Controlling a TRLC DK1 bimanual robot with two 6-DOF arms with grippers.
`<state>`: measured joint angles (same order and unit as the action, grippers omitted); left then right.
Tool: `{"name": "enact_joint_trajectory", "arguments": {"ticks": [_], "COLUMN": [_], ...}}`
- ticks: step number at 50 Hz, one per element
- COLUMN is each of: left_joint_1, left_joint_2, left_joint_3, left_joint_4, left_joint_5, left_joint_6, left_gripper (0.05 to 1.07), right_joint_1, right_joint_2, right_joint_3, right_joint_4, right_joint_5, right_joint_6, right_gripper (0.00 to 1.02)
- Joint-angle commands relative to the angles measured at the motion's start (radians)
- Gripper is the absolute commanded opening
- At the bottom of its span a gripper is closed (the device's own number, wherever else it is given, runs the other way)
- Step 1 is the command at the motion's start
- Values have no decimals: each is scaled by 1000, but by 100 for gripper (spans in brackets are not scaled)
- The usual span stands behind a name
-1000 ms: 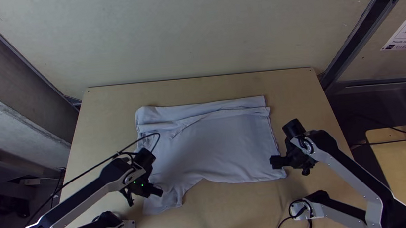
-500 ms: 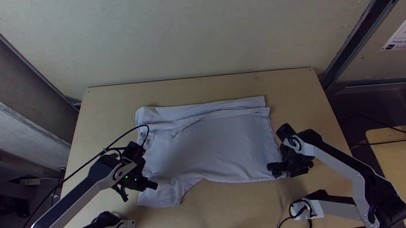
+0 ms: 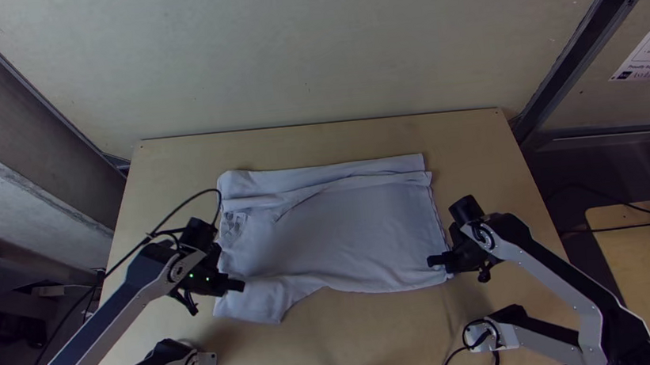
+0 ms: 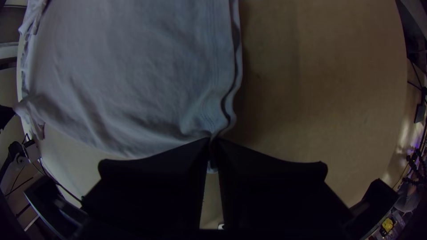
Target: Fold the t-shirt
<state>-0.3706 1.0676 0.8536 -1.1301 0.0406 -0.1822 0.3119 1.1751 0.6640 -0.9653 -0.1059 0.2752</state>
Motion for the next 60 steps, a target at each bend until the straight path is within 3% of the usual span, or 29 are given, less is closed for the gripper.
{"name": "enact_joint_trajectory", "arguments": {"ticks": [1,28,60], "left_joint_1": [47,223,282], "left_joint_2": [-29,-47,302], "left_joint_3": [42,79,423], "left_joint_4": [-22,-10,79], "left_joint_5": [-1,12,12], "left_joint_6": [27,121,193], "left_gripper": [8,8,8], "right_joint_1": [-7,-40,-71], "right_joint_2": [-45,-8,282], "right_joint_3": [36,190,479], "right_joint_4": [-13,-1,39], "right_joint_5": [-5,43,71], "right_joint_6": [-16,-13,-22], "right_gripper": [3,2,3]}}
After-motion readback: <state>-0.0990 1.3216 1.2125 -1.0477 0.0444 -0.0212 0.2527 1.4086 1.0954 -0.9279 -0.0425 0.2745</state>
